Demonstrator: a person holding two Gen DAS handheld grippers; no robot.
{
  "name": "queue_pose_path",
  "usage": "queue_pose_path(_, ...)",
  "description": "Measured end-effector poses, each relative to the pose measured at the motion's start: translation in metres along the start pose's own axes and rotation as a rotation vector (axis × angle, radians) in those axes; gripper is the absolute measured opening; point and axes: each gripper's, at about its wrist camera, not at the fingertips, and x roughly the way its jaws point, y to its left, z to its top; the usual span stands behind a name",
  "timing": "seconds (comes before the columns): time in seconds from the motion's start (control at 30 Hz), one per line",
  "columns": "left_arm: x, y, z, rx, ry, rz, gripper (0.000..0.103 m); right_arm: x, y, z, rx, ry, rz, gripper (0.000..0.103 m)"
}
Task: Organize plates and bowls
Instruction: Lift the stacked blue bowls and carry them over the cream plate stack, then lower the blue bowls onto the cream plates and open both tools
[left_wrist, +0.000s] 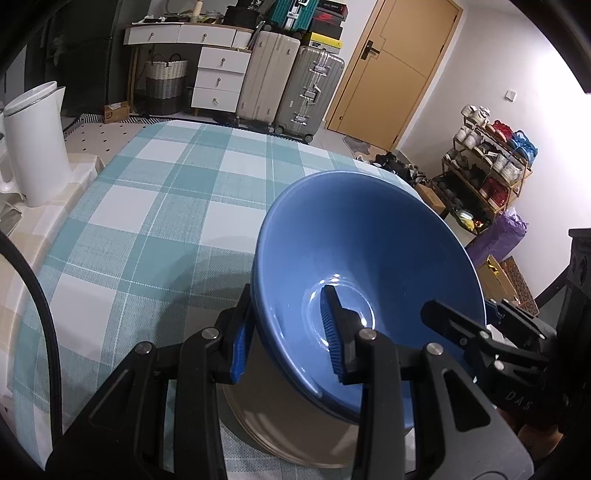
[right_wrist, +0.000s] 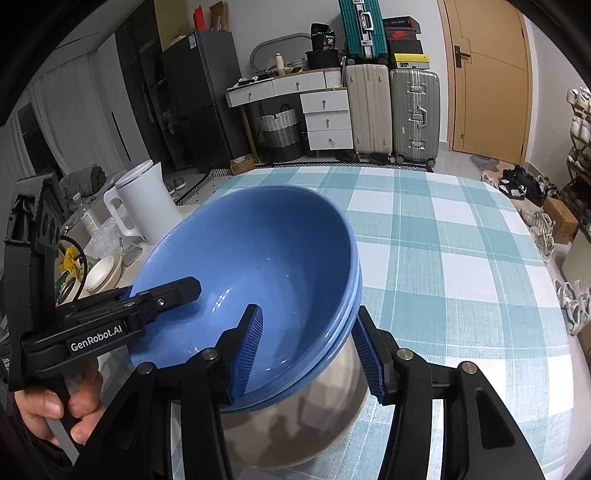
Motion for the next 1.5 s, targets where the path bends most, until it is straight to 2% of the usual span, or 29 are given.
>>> queue_pose_path(0.33,0.001,-0.002,-0.001,0.028,-0.006,0.017,0.031,0.002,0.001,0.001,-0.020,0.000,-0.010,0.051)
queue_pose_path(0.43,-0.001,-0.001,-0.002,0.036,-0.007,0.028,0.038,0.002,0.001,0.001,-0.021,0.001,-0.008,0.052)
queue_pose_path(0.5,-0.005,0.000,-0.003,0.043,-0.019,0.028,0.049,0.002,0.001,0.001,-0.025,0.003,-0.012,0.054)
queue_pose_path(0.57,-0.011,0.000,-0.004,0.053,-0.036,0.034,0.056,0.002,0.000,0.000,-0.023,-0.001,-0.017,0.061)
queue_pose_path(0.63,-0.018,0.001,-0.005,0.066,-0.055,0.042,0.065,0.001,-0.001,-0.001,-0.021,-0.007,-0.014,0.073)
queue_pose_path(0.7,-0.027,0.002,-0.005,0.077,-0.080,0.050,0.077,-0.001,-0.003,-0.001,-0.019,-0.012,-0.001,0.081)
queue_pose_path(0.83,-0.047,0.003,-0.008,0.115,-0.132,0.052,0.084,-0.006,-0.004,-0.004,-0.025,-0.029,0.006,0.095)
queue_pose_path(0.9,-0.057,0.003,-0.010,0.142,-0.157,0.066,0.100,-0.010,-0.005,-0.006,-0.028,-0.049,0.006,0.101)
queue_pose_path(0.93,-0.064,0.002,-0.013,0.159,-0.175,0.069,0.102,-0.011,-0.006,-0.007,-0.031,-0.059,0.008,0.101)
queue_pose_path(1.3,-0.108,0.010,-0.039,0.220,-0.285,0.045,0.102,-0.038,-0.005,-0.024,-0.118,-0.166,0.050,0.102)
queue_pose_path(1.5,-0.112,0.015,-0.055,0.219,-0.294,0.036,0.102,-0.048,-0.014,-0.037,-0.121,-0.188,0.069,0.102)
